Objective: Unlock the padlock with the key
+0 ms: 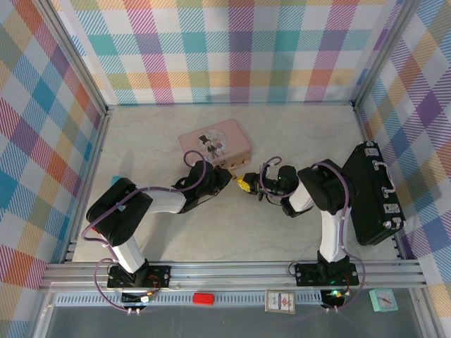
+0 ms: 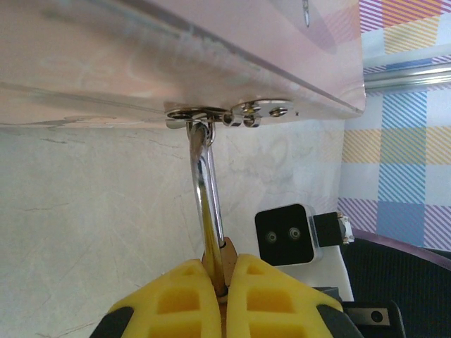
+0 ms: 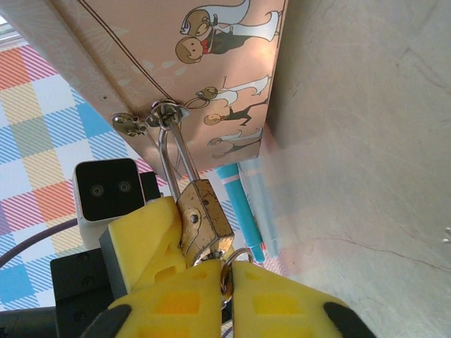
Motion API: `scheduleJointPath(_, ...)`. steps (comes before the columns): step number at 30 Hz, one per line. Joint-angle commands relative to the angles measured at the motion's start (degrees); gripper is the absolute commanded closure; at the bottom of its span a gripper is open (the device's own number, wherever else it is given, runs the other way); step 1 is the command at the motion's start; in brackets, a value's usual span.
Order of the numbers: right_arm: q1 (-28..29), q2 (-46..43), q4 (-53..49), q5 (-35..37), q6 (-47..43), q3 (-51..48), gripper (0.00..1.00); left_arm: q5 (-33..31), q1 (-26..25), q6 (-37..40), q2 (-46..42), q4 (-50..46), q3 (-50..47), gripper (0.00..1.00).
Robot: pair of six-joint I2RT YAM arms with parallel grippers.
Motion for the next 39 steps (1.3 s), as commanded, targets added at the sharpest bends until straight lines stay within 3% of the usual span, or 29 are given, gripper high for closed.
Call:
scheduleJointPath(1, 0.01, -2.56, -6.25, 0.93, -5.61, -1.11, 0.84, 0.85, -0.54, 0.47, -3.42, 3.28, 0.79, 1.00)
scheduleJointPath(8, -0.08, -11.72, -23.61, 1.76, -21.26, -0.89, 0.77, 0.32, 1.61, 1.27, -5.71, -2.45, 0.54, 1.00)
scheduleJointPath(12, 0.41, -19.79, -40.93, 3.23, -35.16, 2.24, 0.74, 0.82, 2.94, 1.72, -7.04, -7.37, 0.85, 1.00)
scheduleJointPath(20, 6.66, -35.41, -63.23, 16.32, -68.32, 5.13, 0.66, 0.99, 3.76, 4.44, -10.10, -16.99, 2.96, 1.00)
scheduleJointPath(23, 11.38, -36.44, -60.31, 19.11, -77.83, 3.73, 0.67, 0.98, 3.76, 4.26, -10.61, -17.81, 2.85, 1.00)
scheduleJointPath(28, 18.90, -34.38, -48.61, 24.64, -85.51, -0.04, 0.70, 1.73, 3.80, 3.51, -11.80, -18.28, 2.30, 1.00)
scheduleJointPath(39, 24.77, -27.44, -39.35, 38.28, -96.92, -2.33, 0.72, 3.06, 3.00, 2.64, -14.17, -18.61, 0.28, 1.00)
